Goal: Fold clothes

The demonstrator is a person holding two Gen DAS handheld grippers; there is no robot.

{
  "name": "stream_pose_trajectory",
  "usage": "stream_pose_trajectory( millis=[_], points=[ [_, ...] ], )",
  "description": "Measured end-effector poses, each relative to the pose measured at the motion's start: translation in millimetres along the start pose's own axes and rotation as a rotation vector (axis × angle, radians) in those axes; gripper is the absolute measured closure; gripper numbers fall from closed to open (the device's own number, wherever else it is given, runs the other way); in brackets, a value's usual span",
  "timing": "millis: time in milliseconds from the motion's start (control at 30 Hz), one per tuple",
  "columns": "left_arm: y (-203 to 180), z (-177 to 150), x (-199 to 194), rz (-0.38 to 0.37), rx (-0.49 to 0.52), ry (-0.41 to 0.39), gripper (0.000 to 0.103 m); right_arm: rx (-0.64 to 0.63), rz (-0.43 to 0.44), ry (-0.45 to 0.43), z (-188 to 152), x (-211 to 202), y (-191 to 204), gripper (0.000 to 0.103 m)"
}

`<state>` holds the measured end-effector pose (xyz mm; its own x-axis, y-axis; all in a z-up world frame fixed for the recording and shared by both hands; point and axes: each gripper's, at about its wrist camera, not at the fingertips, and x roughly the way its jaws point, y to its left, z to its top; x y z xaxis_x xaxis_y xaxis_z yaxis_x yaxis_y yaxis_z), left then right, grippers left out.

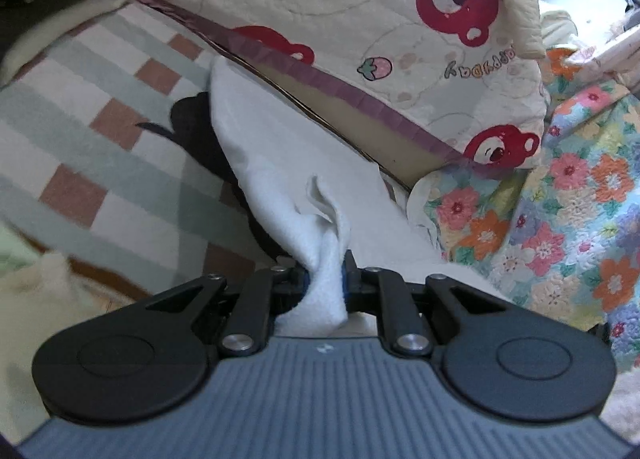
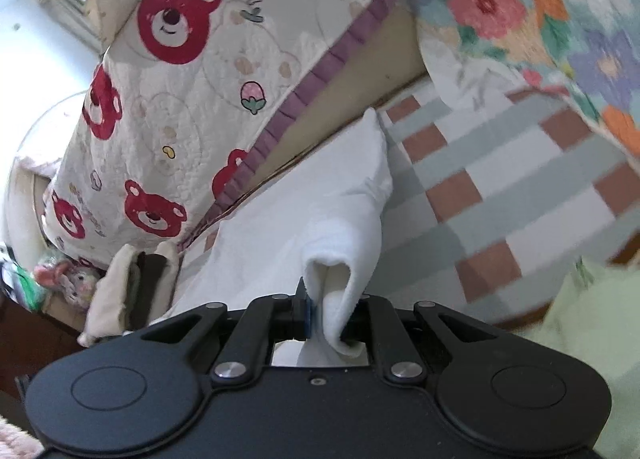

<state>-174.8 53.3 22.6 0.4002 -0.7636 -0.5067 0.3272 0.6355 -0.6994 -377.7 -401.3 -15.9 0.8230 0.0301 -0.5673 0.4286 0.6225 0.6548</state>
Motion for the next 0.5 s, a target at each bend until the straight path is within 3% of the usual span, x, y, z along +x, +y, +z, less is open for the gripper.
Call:
stream_pose_trajectory(
  millis=[100,167,267,367,500],
  points=[
    [10.6,-20.7,-7.0,0.014,-0.086,0.023,0.091,0.057,-0.014,0.038,-11.7,-5.4,-15.4,0.092],
    [15.4,-25.8,-5.0,0.031,-0.088,0.032,0.091,0.089,-0.023,0.07,-18.2,-5.3,-23.2,0.092],
    [23.4,-30.0,0.7,0.057,-0.095,0.049,0.091,0.0,-0.063,0.104,-18.0,2.7,-14.9,0.092],
    [32.6,-20.4,11.6,0.072,-0.125,0.093,0.091,-0.045,-0.09,0.114,-6.4,19.2,-8.5,0.092],
    [40.7,16.7,38.5,0.108,-0.068,0.156,0.091,-0.042,-0.065,0.094,26.1,45.8,-0.9,0.092]
  ],
)
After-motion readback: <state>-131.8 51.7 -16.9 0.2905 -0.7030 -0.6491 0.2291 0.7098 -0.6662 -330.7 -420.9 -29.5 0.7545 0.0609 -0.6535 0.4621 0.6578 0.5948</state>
